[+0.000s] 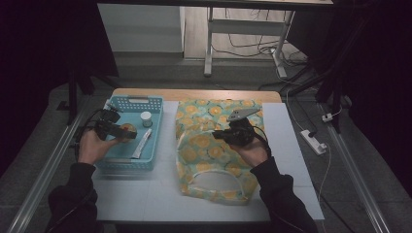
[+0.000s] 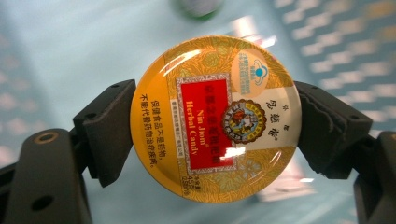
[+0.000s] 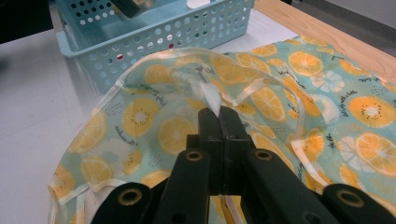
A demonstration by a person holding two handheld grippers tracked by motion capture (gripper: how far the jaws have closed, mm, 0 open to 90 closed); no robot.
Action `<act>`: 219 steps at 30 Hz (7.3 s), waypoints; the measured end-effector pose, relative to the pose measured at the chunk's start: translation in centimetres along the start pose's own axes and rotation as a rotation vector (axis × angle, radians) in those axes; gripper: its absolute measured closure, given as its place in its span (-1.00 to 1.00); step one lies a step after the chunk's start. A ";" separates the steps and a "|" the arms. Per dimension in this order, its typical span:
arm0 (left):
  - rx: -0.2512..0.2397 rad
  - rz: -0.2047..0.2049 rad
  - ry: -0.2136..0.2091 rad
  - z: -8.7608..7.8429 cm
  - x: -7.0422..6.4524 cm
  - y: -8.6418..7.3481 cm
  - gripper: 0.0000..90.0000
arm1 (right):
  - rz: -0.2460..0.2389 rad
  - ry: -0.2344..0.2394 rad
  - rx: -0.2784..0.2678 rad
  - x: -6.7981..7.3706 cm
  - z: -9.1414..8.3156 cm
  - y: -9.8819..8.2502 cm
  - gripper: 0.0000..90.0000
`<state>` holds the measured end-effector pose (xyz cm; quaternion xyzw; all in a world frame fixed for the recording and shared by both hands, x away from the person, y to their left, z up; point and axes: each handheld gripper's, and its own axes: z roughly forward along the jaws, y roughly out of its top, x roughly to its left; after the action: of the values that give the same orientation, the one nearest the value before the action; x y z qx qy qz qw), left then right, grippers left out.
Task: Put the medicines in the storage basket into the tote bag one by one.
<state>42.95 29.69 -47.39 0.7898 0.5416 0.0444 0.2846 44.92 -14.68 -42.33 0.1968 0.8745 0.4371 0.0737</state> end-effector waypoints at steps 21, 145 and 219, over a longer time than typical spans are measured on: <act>-0.164 0.191 -0.137 -2.5 -7.6 -1.1 -0.55 | -0.001 -0.013 -0.016 0.0 -0.3 0.1 1.00; -0.172 0.342 -0.315 8.6 -19.1 5.8 -0.98 | 0.023 -0.061 -0.042 -0.8 0.2 -0.3 1.00; 0.245 0.119 0.119 6.8 -2.4 1.8 -0.59 | 0.014 -0.054 -0.035 -0.7 0.5 -0.3 0.99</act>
<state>46.01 24.37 -51.65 0.8453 0.5110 0.0415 0.1503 45.59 -14.78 -42.87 0.2134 0.8630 0.4474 0.0979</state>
